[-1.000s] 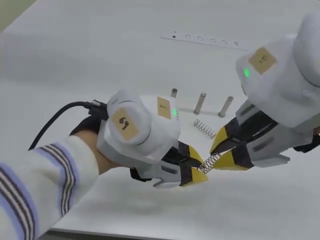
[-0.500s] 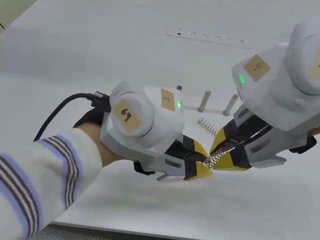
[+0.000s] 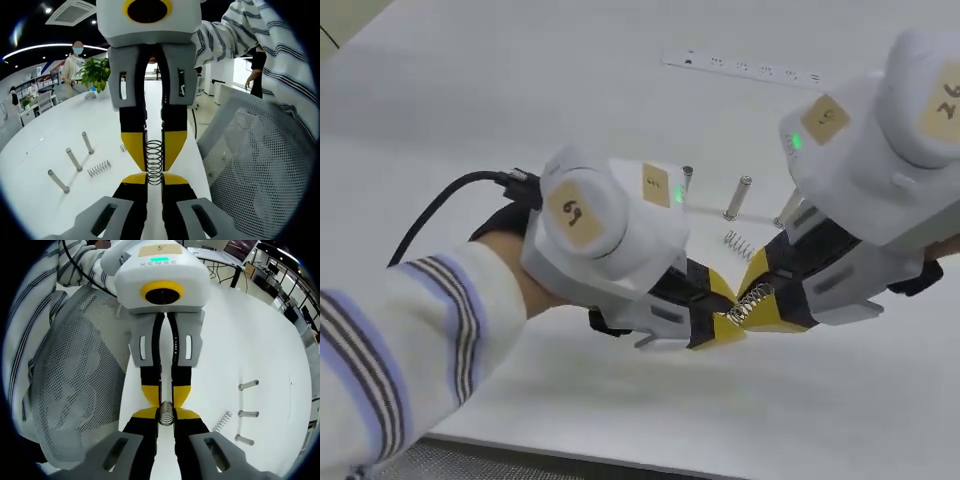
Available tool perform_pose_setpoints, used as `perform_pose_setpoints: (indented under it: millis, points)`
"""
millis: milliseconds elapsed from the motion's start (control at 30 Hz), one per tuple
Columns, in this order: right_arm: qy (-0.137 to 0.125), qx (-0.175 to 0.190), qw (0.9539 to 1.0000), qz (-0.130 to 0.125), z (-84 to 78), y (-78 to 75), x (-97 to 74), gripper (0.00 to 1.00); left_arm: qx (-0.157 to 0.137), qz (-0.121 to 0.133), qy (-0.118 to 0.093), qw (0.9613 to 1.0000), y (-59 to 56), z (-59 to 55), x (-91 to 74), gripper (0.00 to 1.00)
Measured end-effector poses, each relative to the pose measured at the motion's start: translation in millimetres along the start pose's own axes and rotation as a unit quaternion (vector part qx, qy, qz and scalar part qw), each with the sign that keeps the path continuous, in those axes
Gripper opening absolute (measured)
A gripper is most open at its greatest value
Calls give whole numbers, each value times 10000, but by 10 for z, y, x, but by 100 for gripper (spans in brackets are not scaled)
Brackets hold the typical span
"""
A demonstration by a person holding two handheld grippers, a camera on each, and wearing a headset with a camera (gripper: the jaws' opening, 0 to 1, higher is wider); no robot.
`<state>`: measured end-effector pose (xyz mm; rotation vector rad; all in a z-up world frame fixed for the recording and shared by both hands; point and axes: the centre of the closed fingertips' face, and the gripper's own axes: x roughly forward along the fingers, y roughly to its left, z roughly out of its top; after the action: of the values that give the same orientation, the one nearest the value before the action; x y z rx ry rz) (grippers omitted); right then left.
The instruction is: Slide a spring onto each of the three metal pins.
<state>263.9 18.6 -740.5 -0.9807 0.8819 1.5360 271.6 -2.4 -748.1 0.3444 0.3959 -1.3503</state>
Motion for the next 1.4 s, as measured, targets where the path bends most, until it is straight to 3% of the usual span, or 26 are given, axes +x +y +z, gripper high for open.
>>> perform_pose_setpoints:
  millis: [367, 800, 1233, 1400]
  points:
    - [-20, 245, 9997, -32, 10, -33, 20, 8, 123, 26, 19, 9999, 25, -15, -3, 2]
    - [-19, 304, 9995, -26, 32, -60, 10, 8, -103, 85, -1, 9999, 56, -20, -26, 2]
    - [-208, 515, 9982, -211, 42, -188, -96, 8, -98, 412, 109, 9990, 241, -112, -140, 6]
    - [-289, 622, 9976, -36, 39, -144, -104, 8, -315, 593, 51, 9977, 341, -157, -233, 15]
